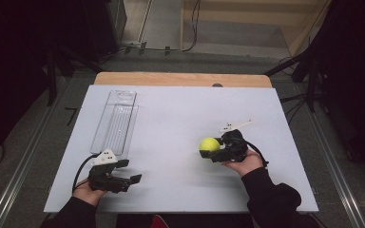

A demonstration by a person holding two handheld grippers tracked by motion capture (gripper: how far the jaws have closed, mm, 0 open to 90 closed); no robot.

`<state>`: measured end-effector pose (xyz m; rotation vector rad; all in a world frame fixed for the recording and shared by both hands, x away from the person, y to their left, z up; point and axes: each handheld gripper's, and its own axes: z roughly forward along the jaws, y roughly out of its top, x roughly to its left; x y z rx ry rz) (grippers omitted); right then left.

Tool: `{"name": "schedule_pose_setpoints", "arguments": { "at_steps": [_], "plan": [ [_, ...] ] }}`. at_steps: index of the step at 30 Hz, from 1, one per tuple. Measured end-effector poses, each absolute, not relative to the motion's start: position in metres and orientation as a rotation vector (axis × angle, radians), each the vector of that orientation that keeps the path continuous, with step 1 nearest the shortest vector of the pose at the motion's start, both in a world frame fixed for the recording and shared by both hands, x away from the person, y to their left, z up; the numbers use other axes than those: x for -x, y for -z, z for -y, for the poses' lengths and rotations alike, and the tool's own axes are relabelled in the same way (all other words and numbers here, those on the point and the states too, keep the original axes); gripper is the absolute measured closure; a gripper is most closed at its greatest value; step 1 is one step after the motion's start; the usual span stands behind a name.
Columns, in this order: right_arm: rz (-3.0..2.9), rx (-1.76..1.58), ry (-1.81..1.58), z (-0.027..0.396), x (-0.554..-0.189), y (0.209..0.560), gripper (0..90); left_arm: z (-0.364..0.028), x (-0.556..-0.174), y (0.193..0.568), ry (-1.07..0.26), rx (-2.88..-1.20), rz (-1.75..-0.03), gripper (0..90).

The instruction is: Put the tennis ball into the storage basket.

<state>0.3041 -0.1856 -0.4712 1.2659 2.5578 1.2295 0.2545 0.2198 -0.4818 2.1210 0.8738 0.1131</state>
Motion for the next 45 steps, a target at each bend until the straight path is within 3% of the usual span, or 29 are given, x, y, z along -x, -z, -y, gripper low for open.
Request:
{"name": "schedule_pose_setpoints", "arguments": {
  "at_steps": [45],
  "plan": [
    [-2.617,-1.178,-1.276,0.134,-0.33,0.449,23.1,-0.221,-0.254,0.481,-0.117,-2.117,-0.875,20.8]
  ]
}}
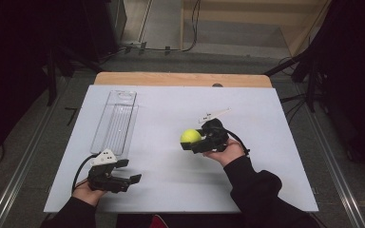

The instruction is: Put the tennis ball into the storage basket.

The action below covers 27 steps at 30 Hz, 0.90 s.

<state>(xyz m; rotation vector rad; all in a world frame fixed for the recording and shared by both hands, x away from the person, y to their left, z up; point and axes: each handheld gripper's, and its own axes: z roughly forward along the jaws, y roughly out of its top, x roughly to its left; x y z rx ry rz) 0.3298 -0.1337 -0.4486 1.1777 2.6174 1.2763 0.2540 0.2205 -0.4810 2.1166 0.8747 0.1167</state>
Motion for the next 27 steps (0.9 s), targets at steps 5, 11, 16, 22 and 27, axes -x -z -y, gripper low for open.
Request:
{"name": "schedule_pose_setpoints", "arguments": {
  "at_steps": [5,11,16,22,27],
  "plan": [
    [-2.634,-1.153,-1.275,0.124,-0.331,0.447,23.2,-0.221,-0.254,0.481,-0.116,-2.114,-0.874,20.8],
    [-2.646,-1.138,-1.284,0.115,-0.335,0.445,23.2,-0.221,-0.254,0.481,-0.115,-2.115,-0.874,20.9],
    [-2.66,-1.124,-1.29,0.106,-0.338,0.444,23.1,-0.221,-0.254,0.481,-0.114,-2.114,-0.873,20.8],
    [-2.671,-1.108,-1.291,0.097,-0.341,0.442,23.2,-0.221,-0.254,0.481,-0.114,-2.115,-0.874,20.8],
    [-2.674,-1.098,-1.304,0.091,-0.343,0.441,23.1,-0.221,-0.254,0.481,-0.114,-2.117,-0.873,20.8]
  ]
}}
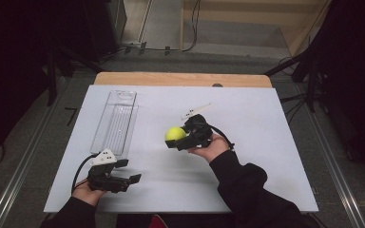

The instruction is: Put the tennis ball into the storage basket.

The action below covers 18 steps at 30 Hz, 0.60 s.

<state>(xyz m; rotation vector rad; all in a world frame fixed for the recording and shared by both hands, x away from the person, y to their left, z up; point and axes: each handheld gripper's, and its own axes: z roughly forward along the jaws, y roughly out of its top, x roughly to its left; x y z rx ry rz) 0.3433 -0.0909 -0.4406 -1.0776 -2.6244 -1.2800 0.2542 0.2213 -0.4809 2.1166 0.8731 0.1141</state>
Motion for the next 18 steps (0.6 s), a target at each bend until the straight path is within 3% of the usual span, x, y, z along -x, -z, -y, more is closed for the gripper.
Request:
{"name": "schedule_pose_setpoints", "arguments": {
  "at_steps": [18],
  "plan": [
    [2.608,1.043,1.277,0.071,-0.353,0.437,23.1,-0.222,-0.254,0.481,-0.114,-2.115,-0.875,20.8]
  ]
}}
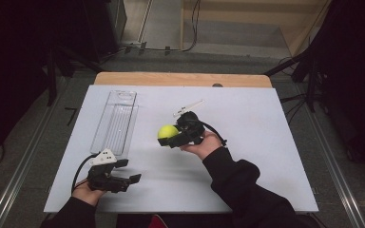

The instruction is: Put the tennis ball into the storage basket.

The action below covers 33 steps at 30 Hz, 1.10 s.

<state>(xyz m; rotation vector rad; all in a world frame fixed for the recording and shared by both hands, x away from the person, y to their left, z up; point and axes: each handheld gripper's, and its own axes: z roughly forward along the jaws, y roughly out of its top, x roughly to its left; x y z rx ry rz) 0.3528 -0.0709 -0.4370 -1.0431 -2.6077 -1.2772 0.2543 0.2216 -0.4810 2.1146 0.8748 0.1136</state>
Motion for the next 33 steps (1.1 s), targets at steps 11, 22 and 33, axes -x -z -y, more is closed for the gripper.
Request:
{"name": "schedule_pose_setpoints", "arguments": {
  "at_steps": [11,22,33],
  "plan": [
    [2.595,1.011,1.293,0.056,-0.359,0.431,23.2,-0.222,-0.254,0.481,-0.114,-2.113,-0.876,20.8],
    [2.598,0.967,1.294,0.035,-0.365,0.42,23.2,-0.222,-0.254,0.481,-0.112,-2.11,-0.878,20.8],
    [2.598,0.944,1.281,0.015,-0.373,0.413,23.2,-0.222,-0.254,0.481,-0.111,-2.108,-0.878,20.8]
  ]
}}
